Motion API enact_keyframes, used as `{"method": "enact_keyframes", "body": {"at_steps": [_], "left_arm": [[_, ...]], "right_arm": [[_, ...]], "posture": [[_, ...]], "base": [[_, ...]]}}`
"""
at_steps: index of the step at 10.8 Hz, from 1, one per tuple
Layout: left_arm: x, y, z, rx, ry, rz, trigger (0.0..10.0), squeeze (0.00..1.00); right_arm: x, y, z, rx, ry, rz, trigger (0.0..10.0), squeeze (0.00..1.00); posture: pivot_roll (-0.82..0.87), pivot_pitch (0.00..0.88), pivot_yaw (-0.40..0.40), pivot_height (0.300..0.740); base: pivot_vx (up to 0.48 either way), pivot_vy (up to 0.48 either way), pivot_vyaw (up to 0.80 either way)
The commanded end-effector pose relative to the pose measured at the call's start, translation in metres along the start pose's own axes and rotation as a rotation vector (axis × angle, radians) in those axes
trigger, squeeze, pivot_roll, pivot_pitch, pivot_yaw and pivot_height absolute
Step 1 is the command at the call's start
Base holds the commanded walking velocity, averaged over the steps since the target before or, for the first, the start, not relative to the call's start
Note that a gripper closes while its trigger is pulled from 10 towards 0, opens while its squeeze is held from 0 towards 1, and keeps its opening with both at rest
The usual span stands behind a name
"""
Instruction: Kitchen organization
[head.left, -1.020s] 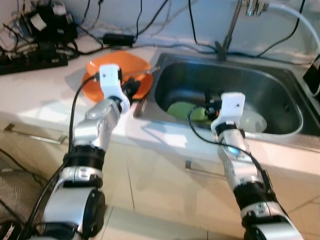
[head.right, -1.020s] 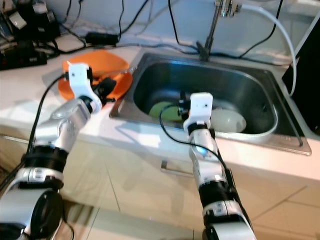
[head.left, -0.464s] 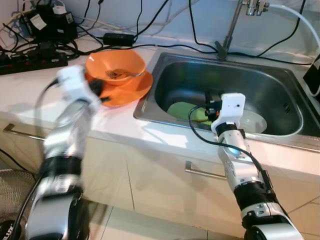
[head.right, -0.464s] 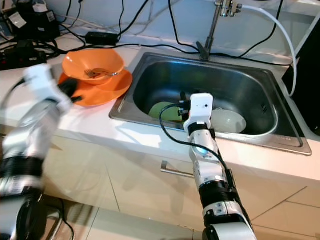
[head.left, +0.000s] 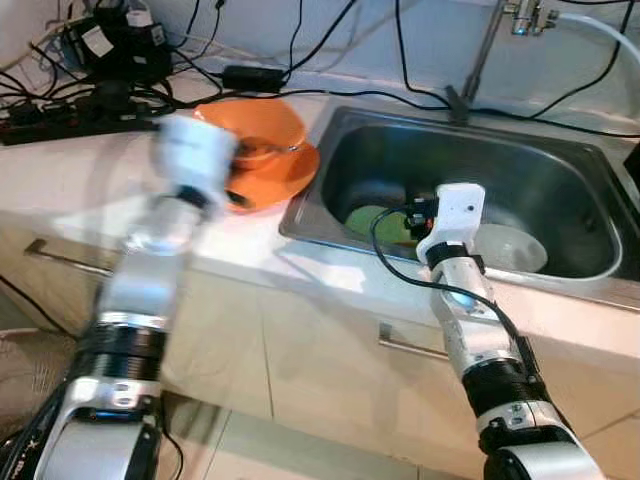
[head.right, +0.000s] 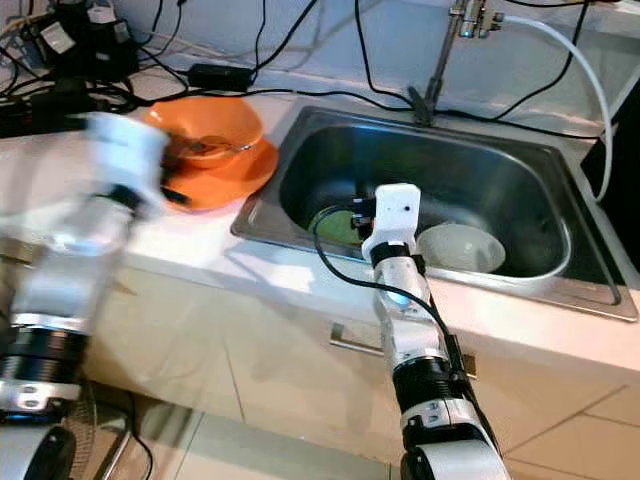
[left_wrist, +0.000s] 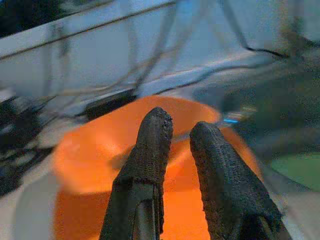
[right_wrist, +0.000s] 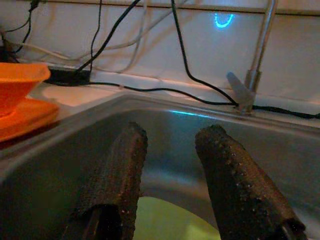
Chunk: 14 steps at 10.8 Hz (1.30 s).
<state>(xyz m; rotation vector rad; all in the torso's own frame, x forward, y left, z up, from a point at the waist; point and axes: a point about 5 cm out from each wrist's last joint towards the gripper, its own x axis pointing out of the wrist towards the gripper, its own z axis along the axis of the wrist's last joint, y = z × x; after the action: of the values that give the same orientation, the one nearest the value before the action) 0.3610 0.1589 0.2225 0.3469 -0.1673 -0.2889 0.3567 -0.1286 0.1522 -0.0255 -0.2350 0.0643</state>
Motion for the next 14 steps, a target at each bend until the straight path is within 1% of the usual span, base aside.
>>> {"method": "enact_keyframes", "body": {"at_steps": [1,2,3,4,5,6,7,8,9,10,13,14], "left_arm": [[0.006,-0.005,0.007,0.109,-0.019,-0.070,10.0,0.00],[0.010,-0.013,0.008,0.181,-0.020,-0.129,10.0,0.00],[0.013,-0.016,0.006,0.233,-0.008,-0.161,10.0,0.00],[0.020,-0.018,0.004,0.341,0.008,-0.179,10.0,0.00],[0.023,-0.019,0.002,0.316,0.010,-0.187,10.0,0.00],[0.032,-0.022,0.002,0.401,0.024,-0.166,10.0,0.00],[0.038,-0.026,0.002,0.444,0.031,-0.157,10.0,0.00],[0.044,-0.029,-0.001,0.451,0.043,-0.152,10.0,0.00],[0.050,-0.029,-0.003,0.410,0.051,-0.136,10.0,0.00],[0.053,-0.029,-0.002,0.381,0.059,-0.130,10.0,0.00],[0.060,-0.030,-0.004,0.346,0.092,-0.119,10.0,0.00],[0.062,-0.029,-0.003,0.348,0.091,-0.104,10.0,0.00]], "right_arm": [[0.001,-0.004,0.001,0.004,-0.008,-0.019,10.0,0.00],[-0.001,-0.007,0.001,0.003,-0.008,-0.030,10.0,0.00],[-0.002,-0.008,0.000,0.003,-0.008,-0.038,10.0,0.00],[-0.004,-0.008,-0.001,0.003,-0.009,-0.044,10.0,0.00],[-0.004,-0.008,-0.001,0.004,-0.009,-0.046,10.0,0.00],[-0.006,-0.009,-0.002,0.002,-0.008,-0.048,10.0,0.00],[-0.007,-0.010,-0.003,0.000,-0.005,-0.051,10.0,0.00],[-0.008,-0.011,-0.003,-0.004,-0.003,-0.052,10.0,0.00],[-0.009,-0.012,-0.003,-0.007,-0.002,-0.054,10.0,0.00],[-0.009,-0.012,-0.004,-0.008,-0.001,-0.055,10.0,0.00],[-0.012,-0.012,-0.005,-0.008,0.005,-0.059,10.0,0.00],[-0.013,-0.011,-0.005,-0.007,0.006,-0.058,10.0,0.00]], "posture": [[0.21,0.016,-0.005,0.740],[0.21,0.017,0.001,0.740],[0.21,0.018,0.007,0.740],[0.20,0.020,0.015,0.740],[0.20,0.022,0.016,0.740],[0.19,0.025,0.018,0.740],[0.18,0.027,0.019,0.740],[0.18,0.030,0.019,0.740],[0.17,0.033,0.020,0.740],[0.17,0.037,0.021,0.740],[0.17,0.040,0.025,0.740],[0.17,0.041,0.026,0.740]], "base": [[0.000,0.000,0.00],[0.000,0.000,0.00],[0.000,0.000,0.00],[0.000,0.000,0.00],[0.000,0.000,0.00],[0.000,0.000,0.00],[0.000,0.000,0.00],[0.000,0.000,0.00],[0.000,0.000,0.00],[0.000,0.000,0.00],[0.000,0.000,0.00],[0.000,0.000,0.00]]}}
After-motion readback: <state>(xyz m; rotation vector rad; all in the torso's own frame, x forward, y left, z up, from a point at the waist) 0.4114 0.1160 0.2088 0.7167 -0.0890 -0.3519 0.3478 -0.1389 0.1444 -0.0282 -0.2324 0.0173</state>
